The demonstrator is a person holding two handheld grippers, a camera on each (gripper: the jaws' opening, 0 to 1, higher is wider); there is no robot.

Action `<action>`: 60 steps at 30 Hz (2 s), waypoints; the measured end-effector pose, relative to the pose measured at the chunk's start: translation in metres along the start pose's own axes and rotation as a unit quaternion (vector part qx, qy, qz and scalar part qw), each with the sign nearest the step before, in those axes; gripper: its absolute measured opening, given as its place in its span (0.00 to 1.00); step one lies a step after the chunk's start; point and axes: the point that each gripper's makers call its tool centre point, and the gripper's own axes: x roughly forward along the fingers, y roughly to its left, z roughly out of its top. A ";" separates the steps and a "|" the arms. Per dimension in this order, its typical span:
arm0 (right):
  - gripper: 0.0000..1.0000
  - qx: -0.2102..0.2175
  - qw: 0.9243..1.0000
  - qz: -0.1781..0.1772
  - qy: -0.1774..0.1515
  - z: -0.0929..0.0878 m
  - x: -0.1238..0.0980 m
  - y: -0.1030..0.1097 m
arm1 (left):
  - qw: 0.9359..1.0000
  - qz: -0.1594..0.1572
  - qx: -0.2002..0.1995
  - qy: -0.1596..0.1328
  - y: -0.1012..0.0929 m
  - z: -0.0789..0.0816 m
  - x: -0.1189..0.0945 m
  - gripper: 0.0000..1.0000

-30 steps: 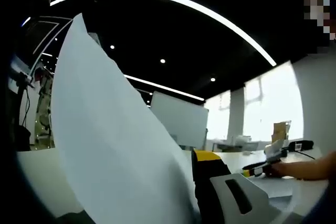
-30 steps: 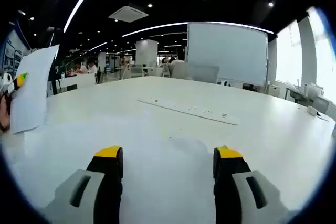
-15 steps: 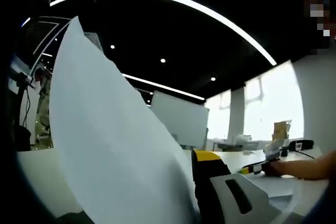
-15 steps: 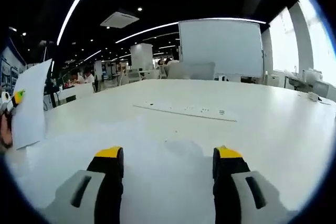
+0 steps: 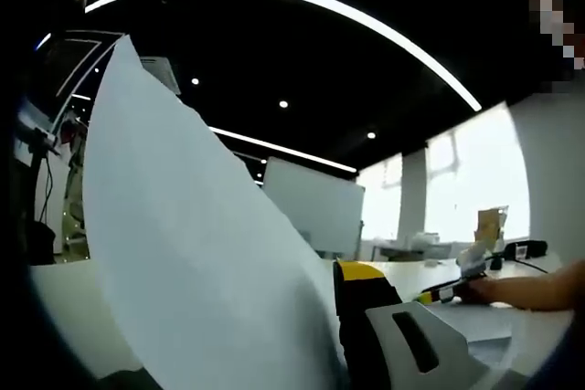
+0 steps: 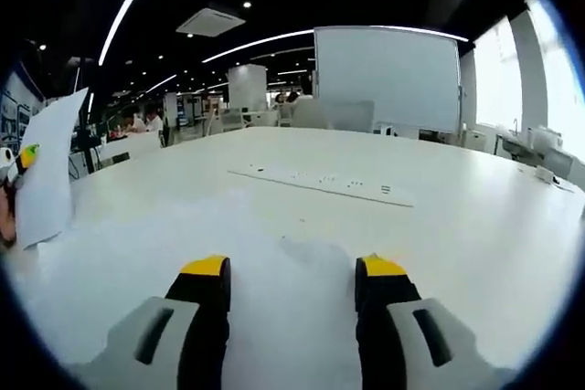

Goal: Organize the stack of printing papers by aligning and flattening the scattered papers on the table

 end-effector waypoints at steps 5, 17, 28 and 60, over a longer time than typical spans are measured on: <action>0.42 -0.008 1.000 -0.004 0.004 -0.002 0.001 -0.002 | 1.000 0.000 -0.001 0.001 0.001 0.000 0.000 0.21; 0.32 -0.018 1.000 -0.020 0.004 -0.002 0.001 -0.009 | 1.000 0.001 0.001 0.003 0.000 -0.002 0.000 0.21; 0.19 -0.023 0.999 -0.033 0.004 -0.002 -0.001 -0.015 | 1.000 0.002 0.003 0.004 0.000 -0.002 0.001 0.21; 0.01 -0.035 0.999 -0.039 0.001 0.002 -0.013 -0.013 | 1.000 0.005 0.014 0.007 0.000 -0.003 0.000 0.21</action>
